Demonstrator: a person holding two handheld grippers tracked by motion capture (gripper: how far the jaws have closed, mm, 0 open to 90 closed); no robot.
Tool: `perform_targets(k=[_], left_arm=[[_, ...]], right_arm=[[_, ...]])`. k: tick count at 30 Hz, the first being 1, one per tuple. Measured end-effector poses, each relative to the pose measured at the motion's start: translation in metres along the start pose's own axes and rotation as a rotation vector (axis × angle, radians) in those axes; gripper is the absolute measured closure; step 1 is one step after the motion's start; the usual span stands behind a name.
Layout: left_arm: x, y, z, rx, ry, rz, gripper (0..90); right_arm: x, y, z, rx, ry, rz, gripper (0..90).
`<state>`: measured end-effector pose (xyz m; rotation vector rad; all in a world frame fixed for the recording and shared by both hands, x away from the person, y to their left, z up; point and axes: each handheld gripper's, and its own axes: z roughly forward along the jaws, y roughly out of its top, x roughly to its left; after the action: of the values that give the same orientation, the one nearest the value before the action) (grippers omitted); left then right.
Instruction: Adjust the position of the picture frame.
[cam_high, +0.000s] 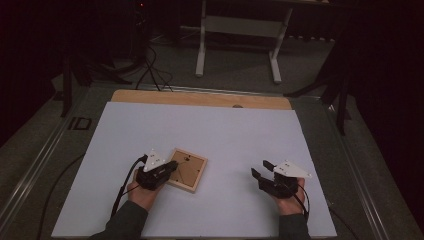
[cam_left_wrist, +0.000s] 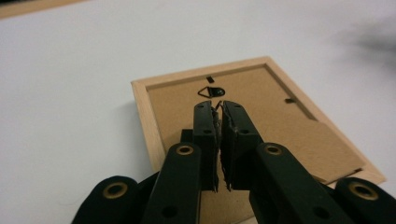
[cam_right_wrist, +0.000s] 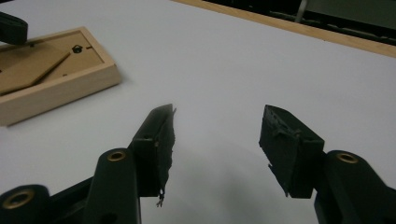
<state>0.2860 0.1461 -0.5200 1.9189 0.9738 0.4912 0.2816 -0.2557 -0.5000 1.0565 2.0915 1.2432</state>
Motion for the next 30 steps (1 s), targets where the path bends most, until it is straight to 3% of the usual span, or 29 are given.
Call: perform_targets(k=[6, 14, 20, 25, 30], left_arm=[[-0.001, 0.0, -0.012, -0.009, 0.007, 0.024, 78.2], [0.004, 0.0, -0.034, -0.065, 0.019, -0.006, 72.9], [0.013, -0.009, -0.044, -0.064, 0.027, -0.037, 65.7], [0.012, -0.014, -0.047, -0.07, 0.033, -0.042, 65.4], [0.014, -0.017, -0.048, -0.076, 0.055, -0.042, 69.2]], right_arm=[[0.005, 0.007, 0.006, -0.031, 0.035, 0.03, 44.3], [0.018, 0.025, 0.013, -0.065, 0.05, -0.011, 44.3], [0.03, 0.044, 0.025, -0.084, 0.08, -0.035, 45.2], [0.05, 0.063, 0.041, -0.089, 0.116, -0.084, 46.8], [0.057, 0.078, 0.059, -0.084, 0.119, -0.103, 52.2]])
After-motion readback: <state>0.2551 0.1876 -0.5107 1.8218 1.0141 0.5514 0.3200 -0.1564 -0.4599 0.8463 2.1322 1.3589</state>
